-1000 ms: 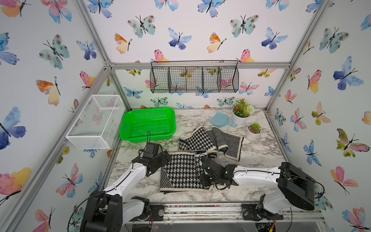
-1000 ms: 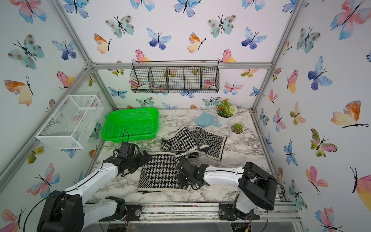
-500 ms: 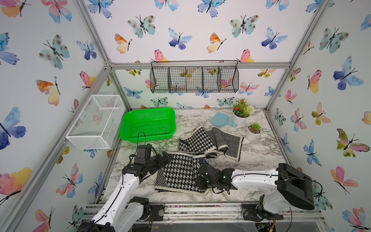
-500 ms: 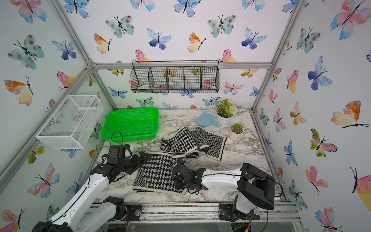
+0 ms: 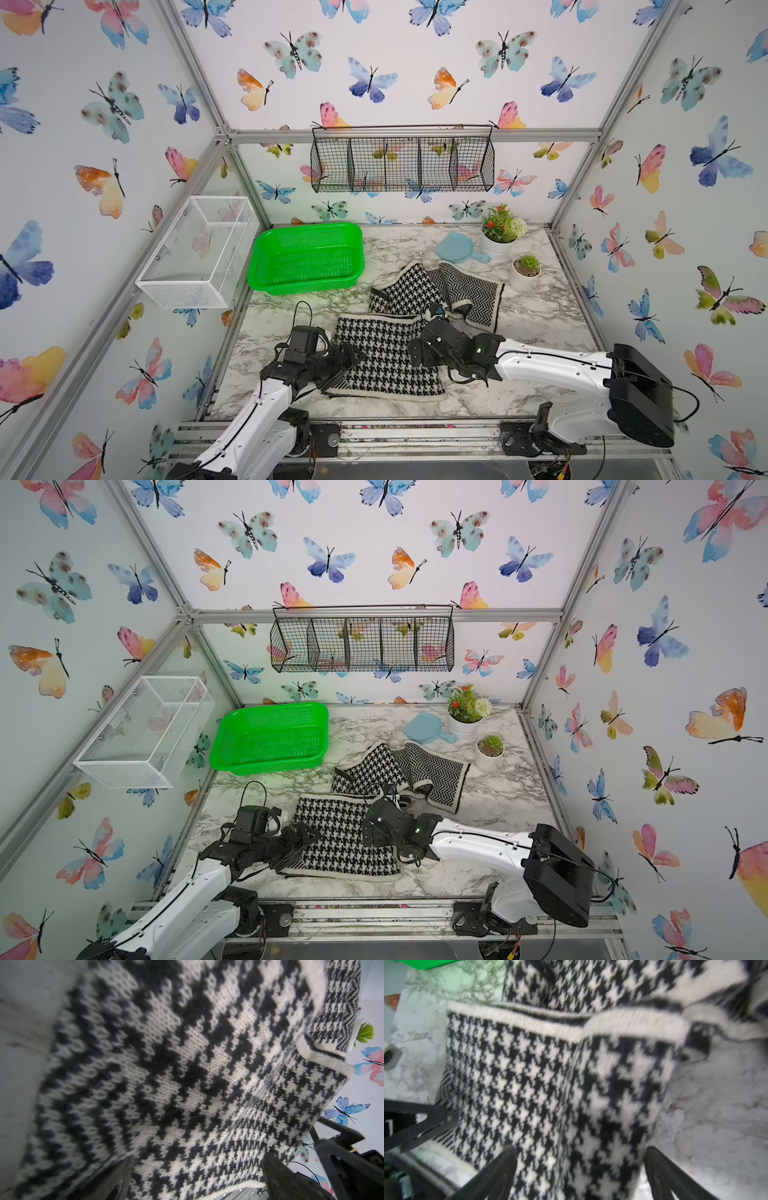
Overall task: Roll up the scarf and place it into the basket
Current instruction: Adjust the scarf at the center of the board.
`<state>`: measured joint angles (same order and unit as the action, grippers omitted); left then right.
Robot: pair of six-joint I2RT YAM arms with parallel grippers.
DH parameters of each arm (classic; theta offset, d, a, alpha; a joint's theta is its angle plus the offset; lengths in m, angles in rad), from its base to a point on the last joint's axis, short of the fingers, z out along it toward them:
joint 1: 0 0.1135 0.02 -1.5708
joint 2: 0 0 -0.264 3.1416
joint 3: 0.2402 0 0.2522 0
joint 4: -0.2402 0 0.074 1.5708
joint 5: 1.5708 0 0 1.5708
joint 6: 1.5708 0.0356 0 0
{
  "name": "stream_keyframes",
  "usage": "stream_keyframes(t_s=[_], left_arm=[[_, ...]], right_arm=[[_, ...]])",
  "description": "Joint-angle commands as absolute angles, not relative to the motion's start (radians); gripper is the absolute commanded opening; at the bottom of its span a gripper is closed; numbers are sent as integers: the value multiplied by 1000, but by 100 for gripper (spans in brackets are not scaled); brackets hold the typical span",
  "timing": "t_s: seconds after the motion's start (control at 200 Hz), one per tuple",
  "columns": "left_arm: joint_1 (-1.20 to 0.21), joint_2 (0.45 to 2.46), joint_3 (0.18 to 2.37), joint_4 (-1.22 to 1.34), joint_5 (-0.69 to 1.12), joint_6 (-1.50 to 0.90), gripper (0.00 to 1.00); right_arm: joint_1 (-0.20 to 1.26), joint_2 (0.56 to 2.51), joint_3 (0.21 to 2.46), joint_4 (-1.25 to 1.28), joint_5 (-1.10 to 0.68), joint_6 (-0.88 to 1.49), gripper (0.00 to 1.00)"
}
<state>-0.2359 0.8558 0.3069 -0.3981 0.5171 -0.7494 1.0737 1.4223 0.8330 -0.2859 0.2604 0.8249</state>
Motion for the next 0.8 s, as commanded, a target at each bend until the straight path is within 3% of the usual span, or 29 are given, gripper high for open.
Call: stream_keyframes(t_s=[0.0, 0.25, 0.506, 0.796], left_arm=[[-235, 951, 297, -381, 414, -734, 98], [-213, 1040, 374, -399, 278, -750, 98], [-152, 1041, 451, -449, 149, -771, 98], [-88, 1295, 574, -395, 105, -704, 98]], right_arm=[[1008, 1465, 872, -380, 352, 722, 98], [948, 1572, 891, -404, 367, 664, 98], [958, 1575, 807, -320, 253, 702, 97], [1141, 1648, 784, -237, 209, 829, 98]])
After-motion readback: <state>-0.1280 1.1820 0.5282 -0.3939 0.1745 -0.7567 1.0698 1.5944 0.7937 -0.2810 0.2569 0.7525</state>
